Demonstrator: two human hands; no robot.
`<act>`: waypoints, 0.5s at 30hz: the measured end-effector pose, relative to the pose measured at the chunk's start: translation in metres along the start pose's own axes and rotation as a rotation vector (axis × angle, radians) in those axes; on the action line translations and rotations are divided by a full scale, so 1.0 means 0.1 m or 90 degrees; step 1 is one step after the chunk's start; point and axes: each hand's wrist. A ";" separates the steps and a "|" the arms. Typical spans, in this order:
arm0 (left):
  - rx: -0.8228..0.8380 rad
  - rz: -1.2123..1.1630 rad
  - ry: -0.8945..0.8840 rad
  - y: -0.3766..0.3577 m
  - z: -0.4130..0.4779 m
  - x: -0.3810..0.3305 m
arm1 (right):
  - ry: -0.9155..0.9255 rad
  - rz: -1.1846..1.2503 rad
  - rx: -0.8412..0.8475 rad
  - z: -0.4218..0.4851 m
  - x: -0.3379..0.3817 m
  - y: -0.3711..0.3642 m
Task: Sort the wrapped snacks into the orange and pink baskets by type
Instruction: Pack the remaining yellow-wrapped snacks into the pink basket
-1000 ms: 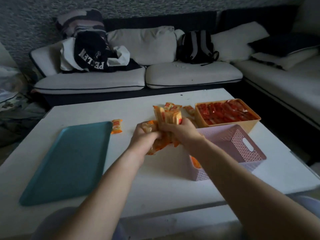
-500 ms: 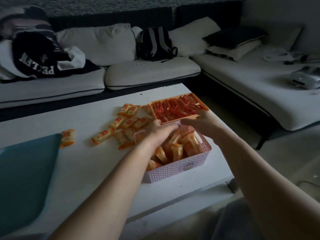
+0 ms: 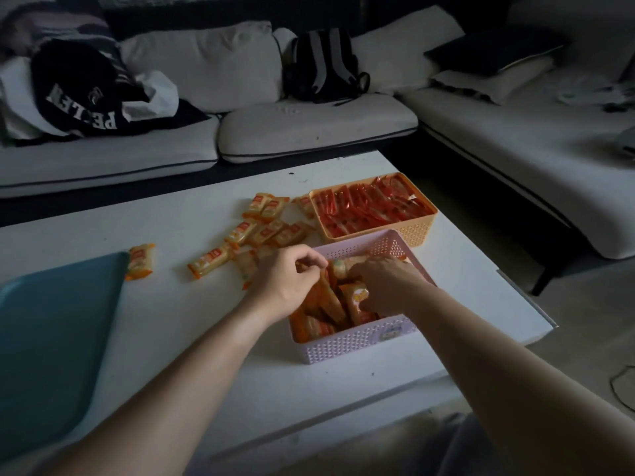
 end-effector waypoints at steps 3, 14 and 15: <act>0.003 -0.041 0.013 -0.02 0.01 -0.01 | 0.018 -0.071 -0.010 0.02 0.04 0.00; 0.104 0.146 -0.032 -0.03 0.05 0.08 | 0.066 0.071 0.039 0.01 -0.03 0.29; 0.126 0.164 -0.040 -0.04 0.04 0.07 | 0.069 0.089 0.045 0.01 0.01 0.28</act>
Point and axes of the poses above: each hand's wrist, its own z-axis towards the middle knuckle, its own y-axis out of the back of the hand, x = y × z, and after that the axes turned 15 degrees about -x, right-handed
